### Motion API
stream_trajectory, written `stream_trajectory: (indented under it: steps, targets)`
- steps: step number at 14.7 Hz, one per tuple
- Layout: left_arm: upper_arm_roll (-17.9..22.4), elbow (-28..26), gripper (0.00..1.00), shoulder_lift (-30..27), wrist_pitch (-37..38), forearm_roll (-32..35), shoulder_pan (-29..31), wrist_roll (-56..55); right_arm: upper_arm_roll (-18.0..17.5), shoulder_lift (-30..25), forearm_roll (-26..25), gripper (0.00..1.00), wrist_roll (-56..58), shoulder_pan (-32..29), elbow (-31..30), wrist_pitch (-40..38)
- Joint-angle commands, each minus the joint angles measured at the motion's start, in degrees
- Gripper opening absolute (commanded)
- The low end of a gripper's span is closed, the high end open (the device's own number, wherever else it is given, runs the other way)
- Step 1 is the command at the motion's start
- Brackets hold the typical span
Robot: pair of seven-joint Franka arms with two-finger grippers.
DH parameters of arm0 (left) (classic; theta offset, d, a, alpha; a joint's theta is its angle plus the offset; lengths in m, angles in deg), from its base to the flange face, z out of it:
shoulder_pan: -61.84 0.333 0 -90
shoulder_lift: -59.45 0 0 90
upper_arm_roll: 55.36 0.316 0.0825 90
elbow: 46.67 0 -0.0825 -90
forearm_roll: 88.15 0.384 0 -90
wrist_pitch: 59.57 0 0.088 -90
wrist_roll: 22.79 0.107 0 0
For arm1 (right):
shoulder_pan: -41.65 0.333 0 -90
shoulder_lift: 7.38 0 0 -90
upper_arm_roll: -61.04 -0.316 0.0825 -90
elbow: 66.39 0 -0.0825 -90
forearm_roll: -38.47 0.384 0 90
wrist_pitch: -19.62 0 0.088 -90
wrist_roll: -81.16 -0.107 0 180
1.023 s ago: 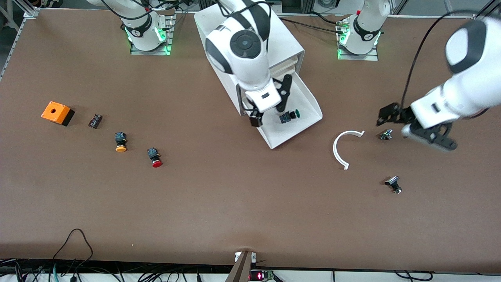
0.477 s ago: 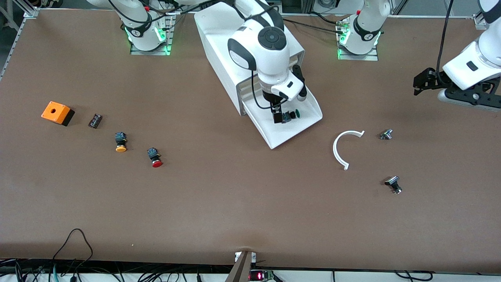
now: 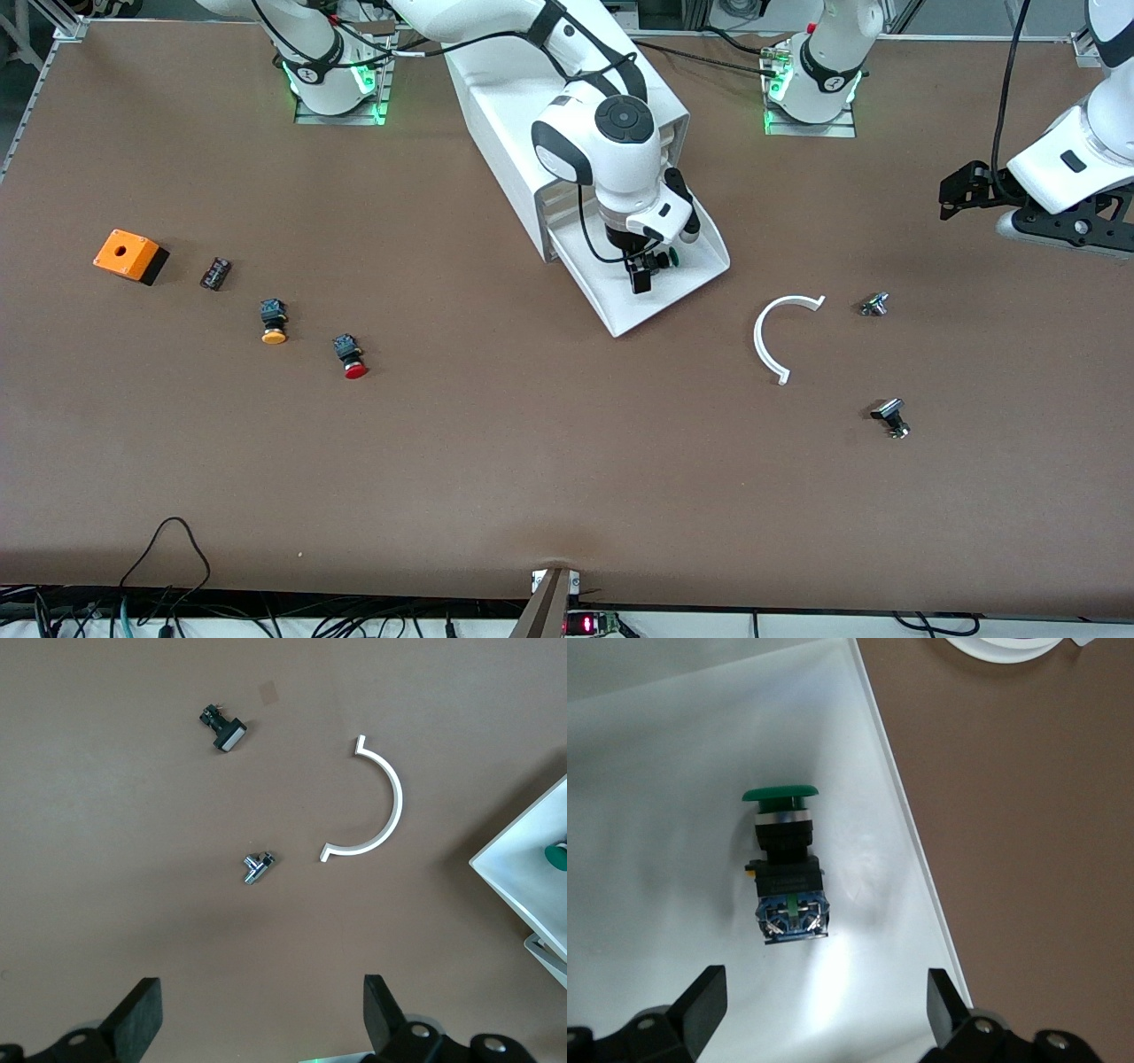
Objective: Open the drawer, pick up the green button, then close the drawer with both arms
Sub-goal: 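Lower the right gripper onto the green button and close it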
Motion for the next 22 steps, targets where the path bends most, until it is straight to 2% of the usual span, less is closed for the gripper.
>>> stream_trajectory:
  steps: [1,19,22]
  targets:
    - [0.41,0.07,1.00,-0.07,-0.20,0.92,-0.73,-0.65,0.53,1.29,-0.42,1.00,0.59,1.18,2.13,-0.35]
    - [0.41,1.82,1.00,1.34,0.16,0.92,-0.82,-0.65,0.53,4.72,-0.51,1.00,-2.04,3.55,2.04,-0.17]
    - [0.41,1.82,1.00,1.43,0.16,0.92,-0.73,-0.56,0.53,4.98,-0.51,0.96,-2.22,3.55,2.04,1.05]
